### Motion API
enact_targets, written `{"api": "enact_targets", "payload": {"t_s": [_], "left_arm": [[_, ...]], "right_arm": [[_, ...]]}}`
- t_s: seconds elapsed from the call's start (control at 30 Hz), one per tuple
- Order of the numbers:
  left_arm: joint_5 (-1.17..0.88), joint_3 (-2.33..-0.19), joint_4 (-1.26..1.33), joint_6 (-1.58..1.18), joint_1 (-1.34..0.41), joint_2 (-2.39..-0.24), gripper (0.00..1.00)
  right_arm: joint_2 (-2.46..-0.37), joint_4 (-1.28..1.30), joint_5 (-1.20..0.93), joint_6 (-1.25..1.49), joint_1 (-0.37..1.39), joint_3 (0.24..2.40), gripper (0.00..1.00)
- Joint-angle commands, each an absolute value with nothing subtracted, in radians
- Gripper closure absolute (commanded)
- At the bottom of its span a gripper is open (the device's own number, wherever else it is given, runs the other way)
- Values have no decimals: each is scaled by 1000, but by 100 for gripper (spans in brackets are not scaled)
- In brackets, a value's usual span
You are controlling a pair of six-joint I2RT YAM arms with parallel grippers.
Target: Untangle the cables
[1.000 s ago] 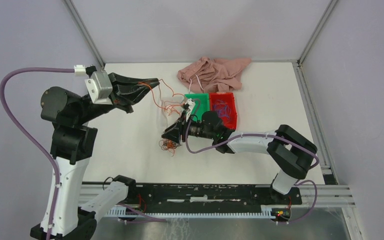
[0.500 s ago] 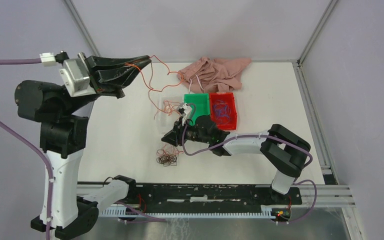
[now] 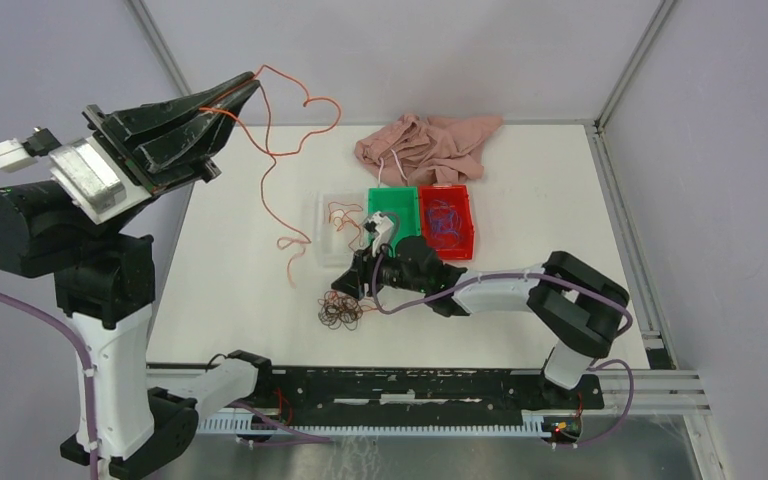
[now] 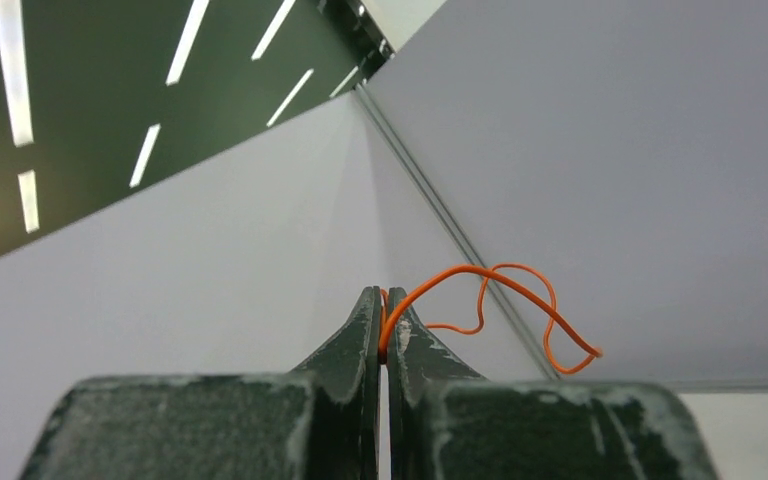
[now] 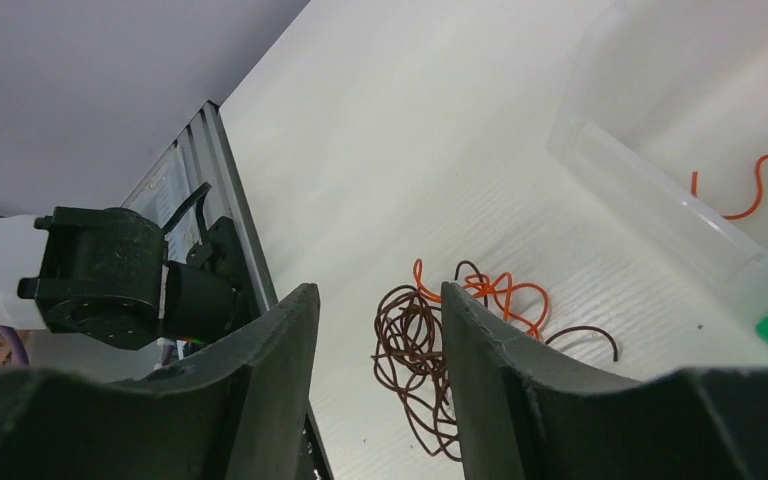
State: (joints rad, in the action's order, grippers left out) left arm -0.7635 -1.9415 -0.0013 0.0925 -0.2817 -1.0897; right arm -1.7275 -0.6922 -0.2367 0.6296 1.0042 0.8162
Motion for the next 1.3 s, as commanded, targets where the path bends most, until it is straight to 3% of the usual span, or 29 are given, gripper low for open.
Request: {"api": "enact_targets", "payload": {"t_s": [0.0, 0.37, 0.47, 0.77, 1.27], "left_arm": [[-742, -1812, 0, 122, -283, -1050, 97], [-703, -1392, 11, 78, -282, -922, 97], [-666, -1318, 13, 139, -282, -919, 97], [-519, -1252, 0, 268, -282, -998, 97], [-442, -1168, 84, 357, -280, -1133, 97]], "right_arm": [[-1562, -627, -188, 562, 998, 839, 44], [-1384, -464, -232, 593, 880, 936, 44], [-1372, -320, -157, 543, 859, 971, 45], [-1396, -99, -2, 508, 774, 984, 48], [-1323, -66, 62, 485, 749, 897, 47]]}}
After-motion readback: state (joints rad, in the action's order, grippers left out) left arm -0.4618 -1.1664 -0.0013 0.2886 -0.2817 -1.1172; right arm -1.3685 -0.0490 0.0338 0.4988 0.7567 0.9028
